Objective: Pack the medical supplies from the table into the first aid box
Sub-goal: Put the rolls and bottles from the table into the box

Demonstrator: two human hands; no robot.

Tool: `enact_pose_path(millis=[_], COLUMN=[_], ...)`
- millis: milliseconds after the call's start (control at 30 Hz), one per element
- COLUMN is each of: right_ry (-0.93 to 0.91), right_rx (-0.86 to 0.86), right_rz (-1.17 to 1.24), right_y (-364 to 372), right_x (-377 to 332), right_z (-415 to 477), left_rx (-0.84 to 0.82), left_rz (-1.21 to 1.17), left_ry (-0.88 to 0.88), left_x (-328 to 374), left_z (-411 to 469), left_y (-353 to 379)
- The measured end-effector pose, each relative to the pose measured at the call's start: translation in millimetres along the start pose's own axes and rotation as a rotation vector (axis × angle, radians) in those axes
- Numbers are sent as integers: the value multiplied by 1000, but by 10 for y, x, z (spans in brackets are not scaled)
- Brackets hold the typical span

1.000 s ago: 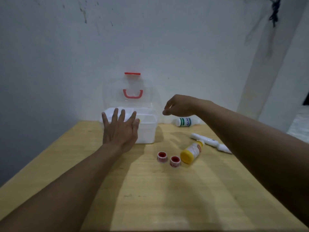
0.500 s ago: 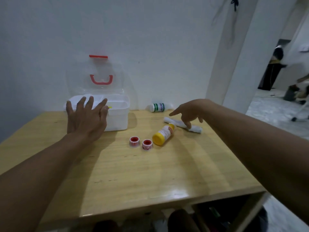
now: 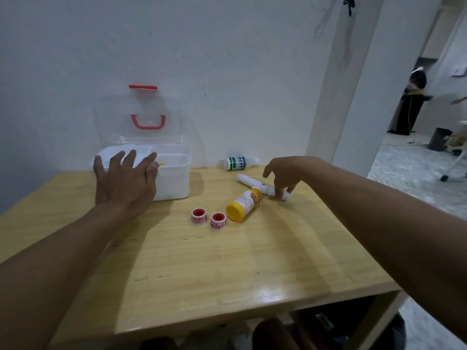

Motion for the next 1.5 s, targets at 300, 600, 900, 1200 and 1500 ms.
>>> enact_pose_path(millis=[300,600,900,1200,1500], right_ry=[12,-47,-65,-241,-505], right_rx=[135,232,89,297,312], right_rz=[82,115,143,152,117], right_y=[-182,-83,-53,-431,-740], right_x=[41,-240,-296,-546,-1616], right_z=[177,477,508,477,269], left_rx=[-7,-22,-28,94,-27], left_rz=[-11,-10,-58,-120,-196], left_ry=[-14,-21,-31,-144,-183], left_x=[21,7,8,-234,-316], left_z=[-11,-19,-2,87,77], left_y=[-16,-24,-38,-121,-35])
Point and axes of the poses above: each hand's wrist, its own z-axis towards the middle knuckle, its own y-axis out of the palm, x = y × z, the point moved 4 cm from there along z, towards the middle knuckle
